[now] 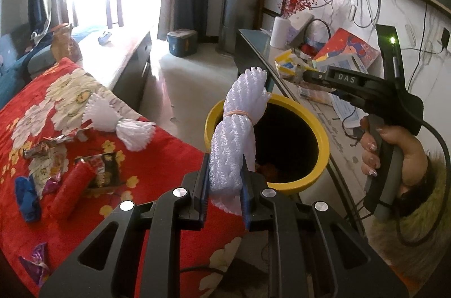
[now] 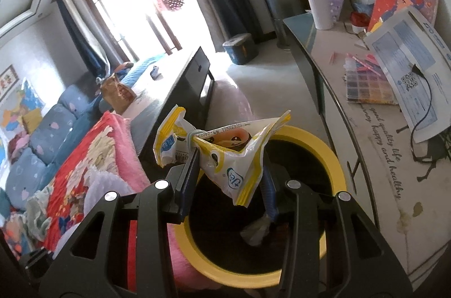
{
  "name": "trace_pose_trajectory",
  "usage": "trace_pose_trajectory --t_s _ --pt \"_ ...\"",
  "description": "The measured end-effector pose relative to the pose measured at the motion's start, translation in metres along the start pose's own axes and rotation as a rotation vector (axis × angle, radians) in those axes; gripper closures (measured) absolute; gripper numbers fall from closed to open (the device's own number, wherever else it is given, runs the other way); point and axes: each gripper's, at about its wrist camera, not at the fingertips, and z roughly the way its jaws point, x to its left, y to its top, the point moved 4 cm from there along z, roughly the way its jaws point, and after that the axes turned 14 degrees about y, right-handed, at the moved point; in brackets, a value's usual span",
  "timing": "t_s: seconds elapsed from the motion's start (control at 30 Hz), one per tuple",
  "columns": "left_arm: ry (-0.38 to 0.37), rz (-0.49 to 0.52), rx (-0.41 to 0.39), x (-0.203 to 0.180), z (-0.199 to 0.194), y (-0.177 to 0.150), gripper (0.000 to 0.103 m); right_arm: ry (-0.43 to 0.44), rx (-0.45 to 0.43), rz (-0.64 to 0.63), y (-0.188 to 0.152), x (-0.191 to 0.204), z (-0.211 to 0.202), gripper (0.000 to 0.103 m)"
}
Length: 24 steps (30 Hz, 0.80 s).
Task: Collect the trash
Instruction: 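Carry wrapper over yellow bin with right tool while left carries bubble wrap, then open both tools to drop the wrapper and bubble wrap into the bin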
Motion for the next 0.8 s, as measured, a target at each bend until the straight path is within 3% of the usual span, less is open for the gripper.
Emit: trace_pose_trajectory --t_s 0.8 --pt "-0.02 0.086 0.115 -0.037 0.056 -0.013 0.085 -0.055 0.104 0.052 -0.021 -0.034 0.023 0.07"
